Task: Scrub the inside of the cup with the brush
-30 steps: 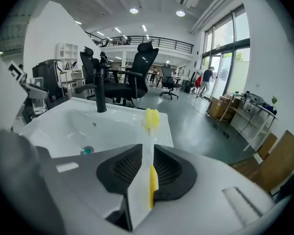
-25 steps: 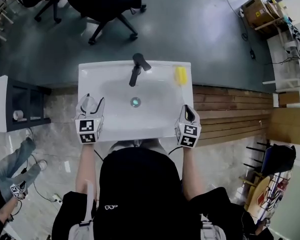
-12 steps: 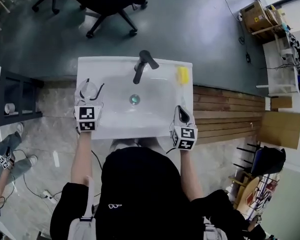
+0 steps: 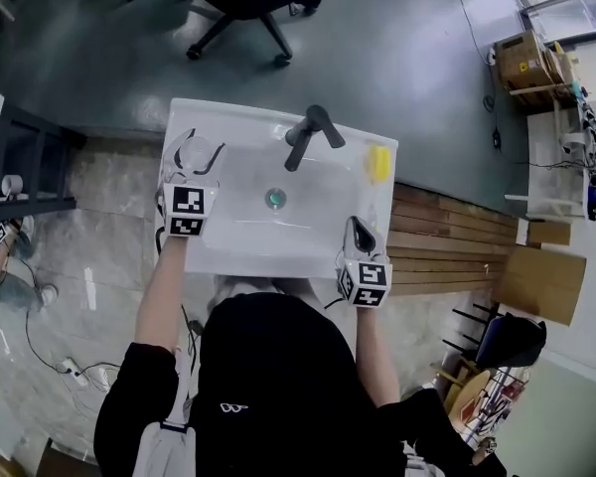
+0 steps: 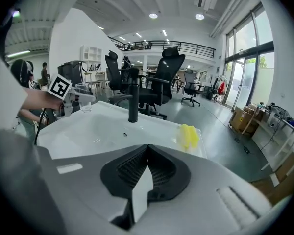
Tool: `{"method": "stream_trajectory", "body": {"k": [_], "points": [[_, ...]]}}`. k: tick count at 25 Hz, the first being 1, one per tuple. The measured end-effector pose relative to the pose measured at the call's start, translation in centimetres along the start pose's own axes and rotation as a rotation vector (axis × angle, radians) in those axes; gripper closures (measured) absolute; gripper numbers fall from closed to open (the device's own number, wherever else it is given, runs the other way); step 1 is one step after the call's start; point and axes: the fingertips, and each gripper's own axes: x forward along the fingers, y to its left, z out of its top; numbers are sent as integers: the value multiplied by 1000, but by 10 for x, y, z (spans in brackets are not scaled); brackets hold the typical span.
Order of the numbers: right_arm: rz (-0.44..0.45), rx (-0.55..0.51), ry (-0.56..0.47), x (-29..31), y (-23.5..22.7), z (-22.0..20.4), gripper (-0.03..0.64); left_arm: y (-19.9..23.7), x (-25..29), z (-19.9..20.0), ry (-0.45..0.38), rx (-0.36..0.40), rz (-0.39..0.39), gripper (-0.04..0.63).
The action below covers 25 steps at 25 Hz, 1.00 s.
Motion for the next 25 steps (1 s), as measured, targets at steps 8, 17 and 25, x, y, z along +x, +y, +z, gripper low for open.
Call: {"method": "stream_trajectory", "body": {"k": [8, 17, 25], "points": [[13, -5, 16, 2, 7, 2, 618, 13, 22, -2, 2, 0, 1, 319], [26, -7, 16, 12, 15, 5, 618, 23, 42, -4, -5, -15, 8, 319], [21, -7, 13, 13, 13, 8, 618, 30, 48, 3, -78, -12, 12, 318]]}}
